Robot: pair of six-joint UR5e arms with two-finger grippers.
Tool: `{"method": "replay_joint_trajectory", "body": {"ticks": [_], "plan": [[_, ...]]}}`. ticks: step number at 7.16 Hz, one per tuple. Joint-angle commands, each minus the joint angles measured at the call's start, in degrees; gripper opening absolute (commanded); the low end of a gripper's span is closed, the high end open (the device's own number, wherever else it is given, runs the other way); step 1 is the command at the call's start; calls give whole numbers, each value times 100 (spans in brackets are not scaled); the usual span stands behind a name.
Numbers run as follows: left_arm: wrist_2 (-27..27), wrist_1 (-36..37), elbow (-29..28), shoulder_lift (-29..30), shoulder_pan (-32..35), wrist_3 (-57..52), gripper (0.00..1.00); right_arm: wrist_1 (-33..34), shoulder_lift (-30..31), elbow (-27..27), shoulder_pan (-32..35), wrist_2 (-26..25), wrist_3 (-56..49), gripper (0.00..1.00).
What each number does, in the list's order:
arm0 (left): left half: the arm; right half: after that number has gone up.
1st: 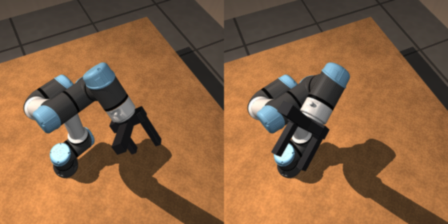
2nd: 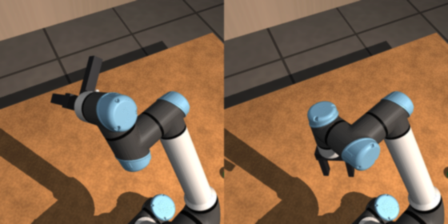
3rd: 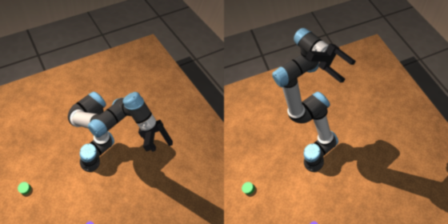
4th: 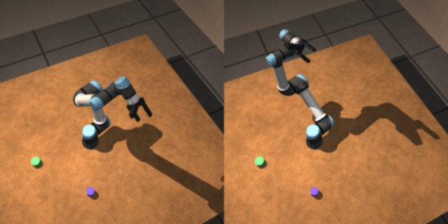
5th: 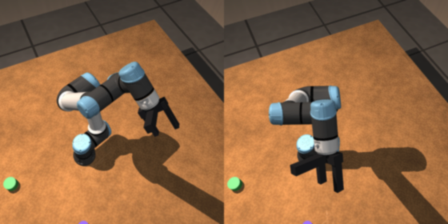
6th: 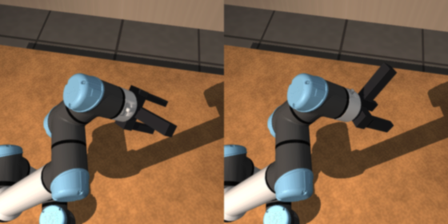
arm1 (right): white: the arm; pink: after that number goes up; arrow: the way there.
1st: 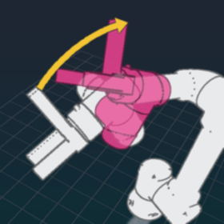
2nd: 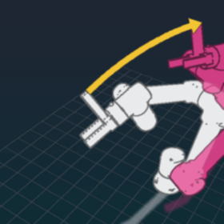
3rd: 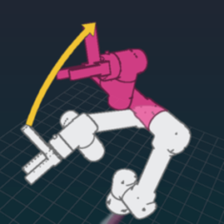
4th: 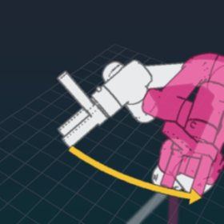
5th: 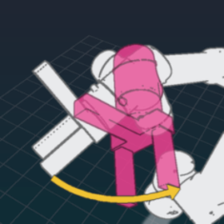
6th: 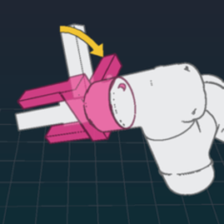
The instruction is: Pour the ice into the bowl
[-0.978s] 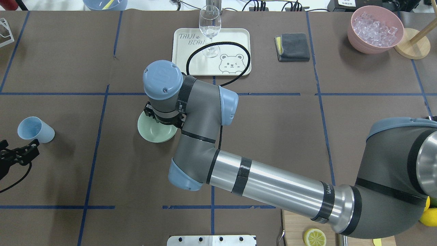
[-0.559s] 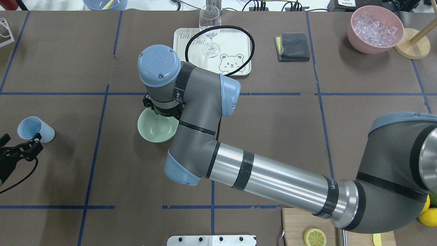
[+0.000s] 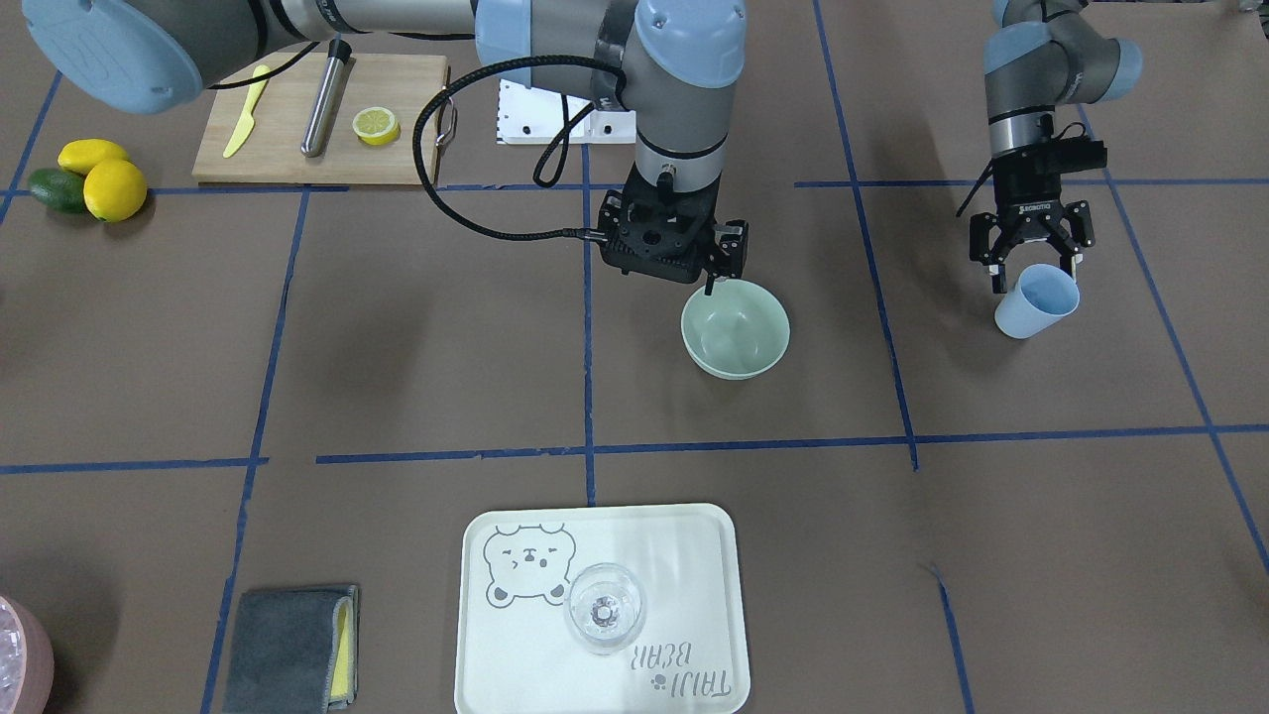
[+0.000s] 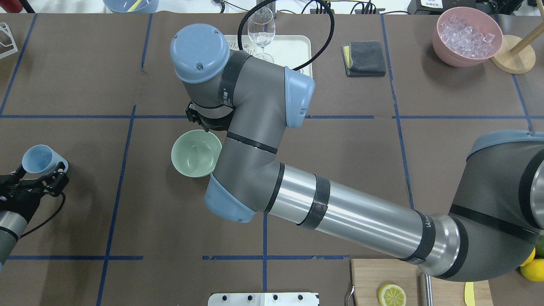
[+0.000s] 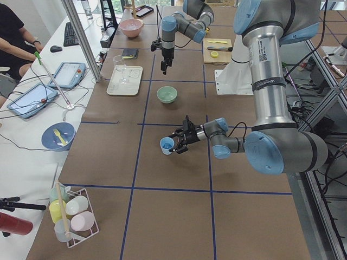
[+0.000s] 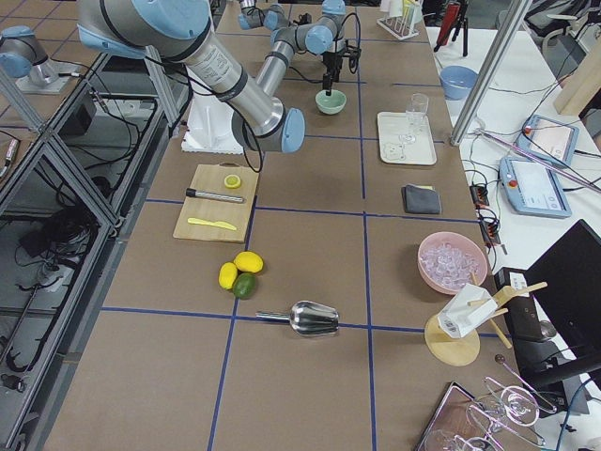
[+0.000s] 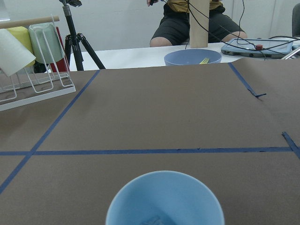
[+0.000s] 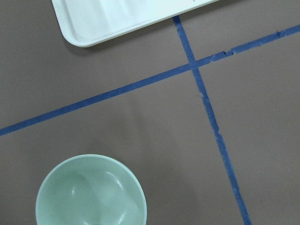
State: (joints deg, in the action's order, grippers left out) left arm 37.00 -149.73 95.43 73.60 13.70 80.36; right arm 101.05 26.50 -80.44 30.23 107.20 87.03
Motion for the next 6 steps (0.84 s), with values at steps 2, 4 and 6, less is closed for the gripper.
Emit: {"method": "replay_joint_trajectory", "body": {"ticks": [2, 4, 6], "plan": [[-35, -12, -297, 181, 1, 6, 100, 55, 22, -130, 97, -7, -248, 100], [-26, -12, -385, 181, 1, -2, 100, 55, 22, -130, 132, -7, -248, 100], [-17, -12, -420, 189, 1, -11, 97, 55, 49, -130, 158, -7, -257, 100]]}}
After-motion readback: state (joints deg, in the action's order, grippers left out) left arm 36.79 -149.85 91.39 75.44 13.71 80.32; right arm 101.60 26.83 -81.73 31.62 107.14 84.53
